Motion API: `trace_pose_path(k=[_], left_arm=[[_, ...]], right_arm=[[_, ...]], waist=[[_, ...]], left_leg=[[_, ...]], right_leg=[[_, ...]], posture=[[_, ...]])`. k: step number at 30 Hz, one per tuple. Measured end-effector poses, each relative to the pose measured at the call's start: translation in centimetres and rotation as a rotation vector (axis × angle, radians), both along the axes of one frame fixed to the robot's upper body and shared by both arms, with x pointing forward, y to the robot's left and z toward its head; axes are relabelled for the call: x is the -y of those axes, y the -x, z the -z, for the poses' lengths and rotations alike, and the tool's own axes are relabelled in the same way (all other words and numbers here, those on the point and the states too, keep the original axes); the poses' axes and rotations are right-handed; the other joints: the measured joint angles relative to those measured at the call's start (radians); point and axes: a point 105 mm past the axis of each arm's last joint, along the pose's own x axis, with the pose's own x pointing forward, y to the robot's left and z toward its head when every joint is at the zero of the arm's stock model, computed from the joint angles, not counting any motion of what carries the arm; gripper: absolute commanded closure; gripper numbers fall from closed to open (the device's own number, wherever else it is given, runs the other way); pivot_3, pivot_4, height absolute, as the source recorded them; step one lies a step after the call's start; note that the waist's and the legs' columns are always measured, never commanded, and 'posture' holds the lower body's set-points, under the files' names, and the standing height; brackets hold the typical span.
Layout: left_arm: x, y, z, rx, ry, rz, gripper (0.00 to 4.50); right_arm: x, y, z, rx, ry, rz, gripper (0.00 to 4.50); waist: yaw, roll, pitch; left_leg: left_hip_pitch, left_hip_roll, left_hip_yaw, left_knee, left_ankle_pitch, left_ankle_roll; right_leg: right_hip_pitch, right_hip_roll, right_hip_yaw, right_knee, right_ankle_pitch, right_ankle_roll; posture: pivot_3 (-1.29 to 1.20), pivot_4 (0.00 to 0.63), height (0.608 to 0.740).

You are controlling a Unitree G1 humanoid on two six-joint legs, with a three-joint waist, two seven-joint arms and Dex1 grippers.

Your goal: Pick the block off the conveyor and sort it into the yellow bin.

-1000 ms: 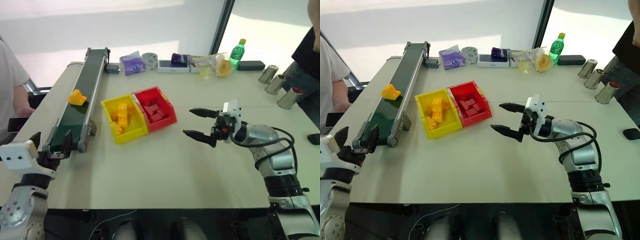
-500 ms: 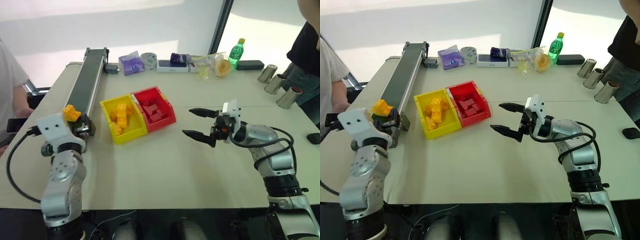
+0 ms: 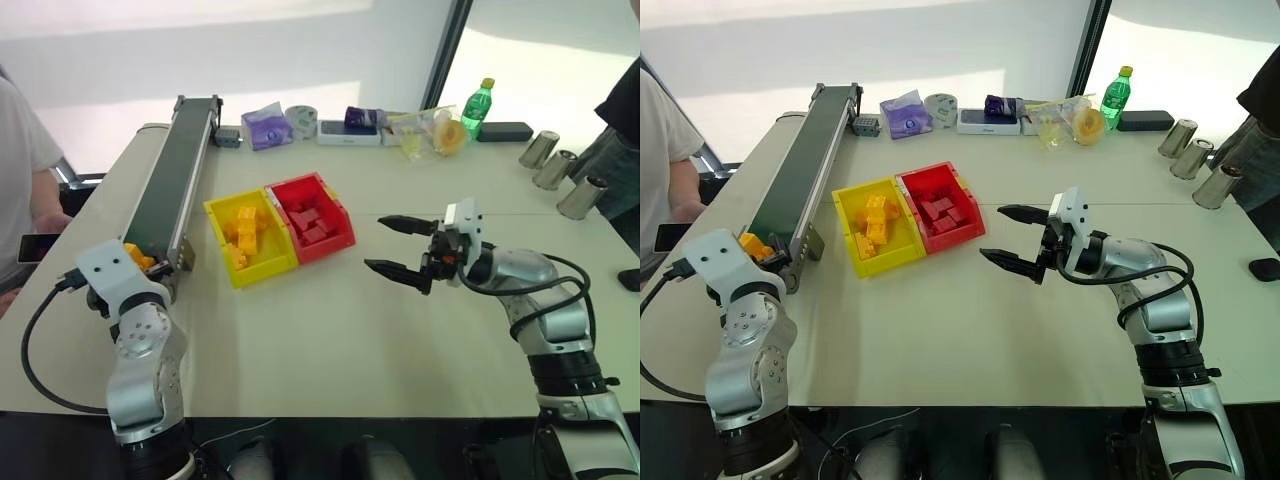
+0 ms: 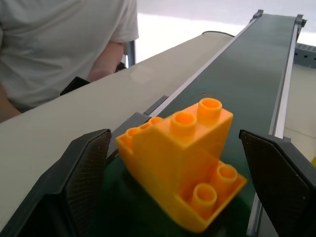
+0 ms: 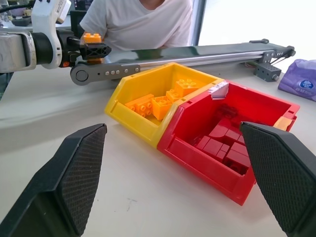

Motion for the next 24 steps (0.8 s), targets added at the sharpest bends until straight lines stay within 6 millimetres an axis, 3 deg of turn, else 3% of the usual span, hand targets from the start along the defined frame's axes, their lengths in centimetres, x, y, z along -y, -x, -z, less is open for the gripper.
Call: trace_pose_path(k=[3, 4, 10, 15, 20, 24], left_arm=[[0.9, -0.4, -0.1, 0.015, 0.019, 0.047, 2.86], [0.9, -0.4, -0.1, 0.011, 0.013, 0.046, 3.17], [0.4, 0.1, -0.4, 0.003, -0.044, 0.049, 3.13], [0.5, 0.1, -2.6, 0.062, -0.130, 0.156, 3.13], [1.8, -1.4, -5.9, 0.132, -0.209, 0.392, 3.13], [3.1, -4.0, -7.3, 0.126, -0.232, 0.587, 3.13]], right_arm=[[-0.1, 0.1, -0.1, 0.000, -0.001, -0.004, 0.00], [-0.1, 0.1, -0.1, -0.005, -0.002, -0.003, 0.00], [-0.1, 0.1, -0.1, -0.006, -0.005, -0.001, 0.00], [-0.1, 0.1, -0.1, -0.006, -0.005, -0.002, 0.00], [-0.1, 0.1, -0.1, -0.009, -0.006, -0.002, 0.00], [-0.2, 0.1, -0.1, -0.012, -0.006, -0.004, 0.00]], waist=[[-0.001, 0.000, 0.000], [-0.002, 0.000, 0.000], [-0.003, 0.000, 0.000], [-0.003, 0.000, 0.000], [-0.001, 0.000, 0.000], [-0.001, 0.000, 0.000]], left_leg=[[0.000, 0.000, 0.000, 0.000, 0.000, 0.000], [0.000, 0.000, 0.000, 0.000, 0.000, 0.000], [0.000, 0.000, 0.000, 0.000, 0.000, 0.000], [0.000, 0.000, 0.000, 0.000, 0.000, 0.000], [0.000, 0.000, 0.000, 0.000, 0.000, 0.000], [0.000, -0.001, 0.000, 0.000, 0.000, 0.000]], right_leg=[[0.000, 0.000, 0.000, 0.000, 0.000, 0.000], [0.000, 0.000, 0.000, 0.000, 0.000, 0.000], [0.000, 0.000, 0.000, 0.000, 0.000, 0.000], [0.000, 0.000, 0.000, 0.000, 0.000, 0.000], [0.000, 0.000, 0.000, 0.000, 0.000, 0.000], [0.000, 0.001, -0.001, 0.000, 0.000, 0.000]], posture=[[0.00, 0.150, 0.740], [0.00, 0.150, 0.740], [0.00, 0.150, 0.740], [0.00, 0.150, 0.740], [0.00, 0.150, 0.740], [0.00, 0.150, 0.740]])
